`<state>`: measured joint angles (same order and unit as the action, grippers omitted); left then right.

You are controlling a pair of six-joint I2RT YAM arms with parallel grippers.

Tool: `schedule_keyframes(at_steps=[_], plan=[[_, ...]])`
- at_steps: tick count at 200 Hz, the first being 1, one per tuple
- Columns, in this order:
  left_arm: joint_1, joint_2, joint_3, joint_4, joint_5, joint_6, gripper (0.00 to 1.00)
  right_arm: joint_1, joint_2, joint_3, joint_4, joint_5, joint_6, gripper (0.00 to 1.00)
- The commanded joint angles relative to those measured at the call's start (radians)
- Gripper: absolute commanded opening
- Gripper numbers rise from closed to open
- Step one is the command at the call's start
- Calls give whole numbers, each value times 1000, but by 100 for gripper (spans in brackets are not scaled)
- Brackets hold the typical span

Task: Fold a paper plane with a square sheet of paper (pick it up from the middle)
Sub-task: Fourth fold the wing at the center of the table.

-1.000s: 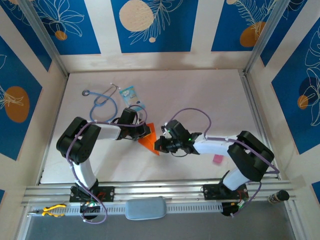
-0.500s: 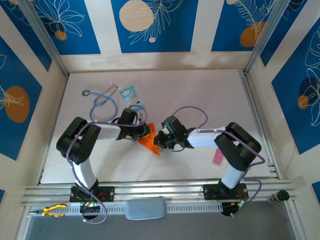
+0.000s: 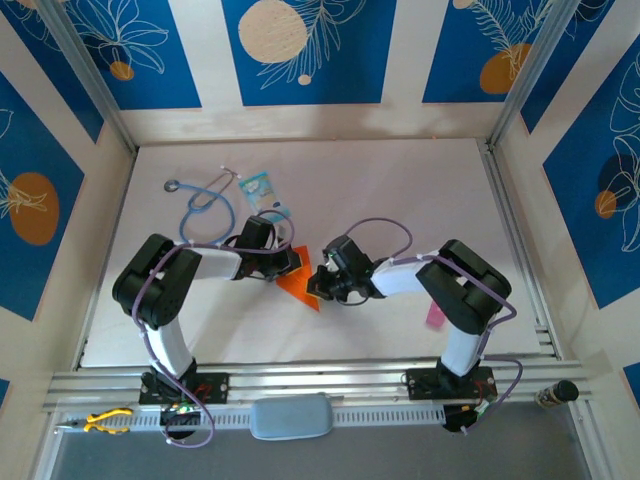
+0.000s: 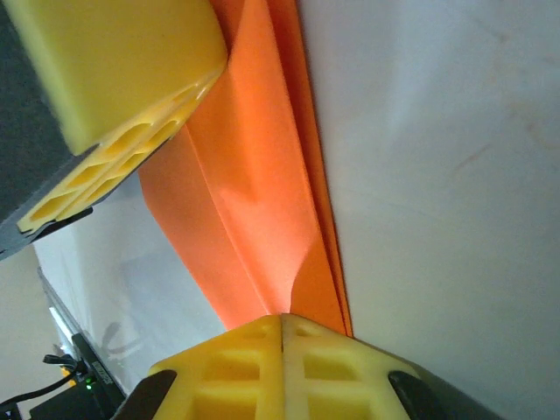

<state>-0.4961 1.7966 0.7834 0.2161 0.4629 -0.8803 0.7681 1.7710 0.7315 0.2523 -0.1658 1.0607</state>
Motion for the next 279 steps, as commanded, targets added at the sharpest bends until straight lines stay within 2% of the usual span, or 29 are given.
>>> schedule_keyframes(at_steps=[1, 20, 53, 91, 145, 182, 225, 279], plan=[[-2, -23, -7, -66, -41, 27, 0, -2, 25, -61, -21, -9, 21, 2], [-3, -53, 3, -49, -19, 34, 0, -8, 23, -73, -33, -12, 9, 2], [-4, -123, 17, -49, 27, 64, 7, -43, 6, -79, -59, -33, -23, 2], [-34, -155, 1, -82, 70, 69, 3, -66, -4, -71, -80, -49, -44, 2], [-81, -89, -3, -84, 85, 57, 1, -70, 3, -65, -86, -51, -47, 2], [-82, -23, 2, -113, 47, 64, 0, -70, 3, -73, -91, -47, -45, 2], [-48, 4, -3, -149, -9, 84, 0, -59, -2, -78, -127, -24, -46, 2], [15, 24, 49, -178, -6, 117, 0, -37, 21, -50, -188, 1, -68, 1]])
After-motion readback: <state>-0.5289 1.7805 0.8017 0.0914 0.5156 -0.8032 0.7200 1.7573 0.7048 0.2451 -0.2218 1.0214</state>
